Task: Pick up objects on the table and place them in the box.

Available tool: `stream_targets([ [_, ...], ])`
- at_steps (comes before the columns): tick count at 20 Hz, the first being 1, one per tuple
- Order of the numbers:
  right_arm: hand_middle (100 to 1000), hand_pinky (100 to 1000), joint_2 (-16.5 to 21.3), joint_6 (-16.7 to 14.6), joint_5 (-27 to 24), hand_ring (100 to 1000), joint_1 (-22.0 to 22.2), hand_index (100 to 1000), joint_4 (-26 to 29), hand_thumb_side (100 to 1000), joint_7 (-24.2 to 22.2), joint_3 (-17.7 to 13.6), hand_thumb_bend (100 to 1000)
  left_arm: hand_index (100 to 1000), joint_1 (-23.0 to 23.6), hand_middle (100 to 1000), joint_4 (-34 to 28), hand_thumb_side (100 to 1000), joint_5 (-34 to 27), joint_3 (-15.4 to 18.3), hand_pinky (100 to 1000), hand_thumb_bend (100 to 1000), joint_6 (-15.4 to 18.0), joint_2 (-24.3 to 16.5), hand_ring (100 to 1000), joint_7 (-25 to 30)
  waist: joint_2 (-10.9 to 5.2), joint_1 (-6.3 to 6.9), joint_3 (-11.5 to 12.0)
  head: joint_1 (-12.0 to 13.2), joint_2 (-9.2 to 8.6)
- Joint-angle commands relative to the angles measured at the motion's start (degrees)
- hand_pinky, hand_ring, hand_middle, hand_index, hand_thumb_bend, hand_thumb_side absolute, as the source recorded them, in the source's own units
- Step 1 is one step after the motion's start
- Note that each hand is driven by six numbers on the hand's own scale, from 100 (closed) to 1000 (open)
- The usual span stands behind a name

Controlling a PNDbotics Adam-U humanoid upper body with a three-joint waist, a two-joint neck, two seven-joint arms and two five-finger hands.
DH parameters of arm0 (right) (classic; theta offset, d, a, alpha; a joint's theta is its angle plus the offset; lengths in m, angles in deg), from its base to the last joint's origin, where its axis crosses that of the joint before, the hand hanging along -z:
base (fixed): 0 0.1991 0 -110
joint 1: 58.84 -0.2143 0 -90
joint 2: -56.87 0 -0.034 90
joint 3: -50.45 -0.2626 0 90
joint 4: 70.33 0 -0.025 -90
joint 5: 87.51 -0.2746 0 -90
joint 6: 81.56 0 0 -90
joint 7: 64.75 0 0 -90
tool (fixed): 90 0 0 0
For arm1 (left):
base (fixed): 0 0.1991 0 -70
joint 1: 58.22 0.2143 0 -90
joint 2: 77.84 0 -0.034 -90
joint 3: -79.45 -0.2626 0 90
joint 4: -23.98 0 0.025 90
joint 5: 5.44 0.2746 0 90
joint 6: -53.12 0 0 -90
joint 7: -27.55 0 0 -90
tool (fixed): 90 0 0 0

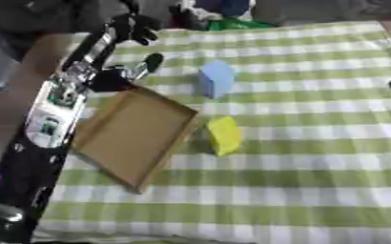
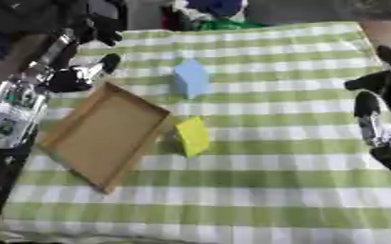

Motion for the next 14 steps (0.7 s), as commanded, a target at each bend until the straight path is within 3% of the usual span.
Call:
stream_targets([
  [1,623,877,1.0,0.0,0.1,744,-0.5,1000,1.0,540,-0.2,0.2,100,840,-3.3,719,1.9,539,0.6,-4.1,728,366,2.7,-6.3,731,2.9,-1.07,0.0,-0.3,0.4,0.3],
  [8,622,877,1.2,-0.1,0.0,744,-0.6,1000,0.8,540,-0.8,0.8,100,840,-12.4,726,6.9,454,3.0,-14.6,766,366,9.2,-13.0,741,9.3,-1.48,0.46,-1.3,1.1,0.3],
  [14,622,877,1.4,-0.1,0.0,744,-0.3,1000,0.6,541,-1.1,1.0,100,849,-20.9,734,12.4,374,7.8,-23.3,792,382,14.5,-11.6,752,14.7,-1.68,0.63,-1.7,1.0,0.3],
])
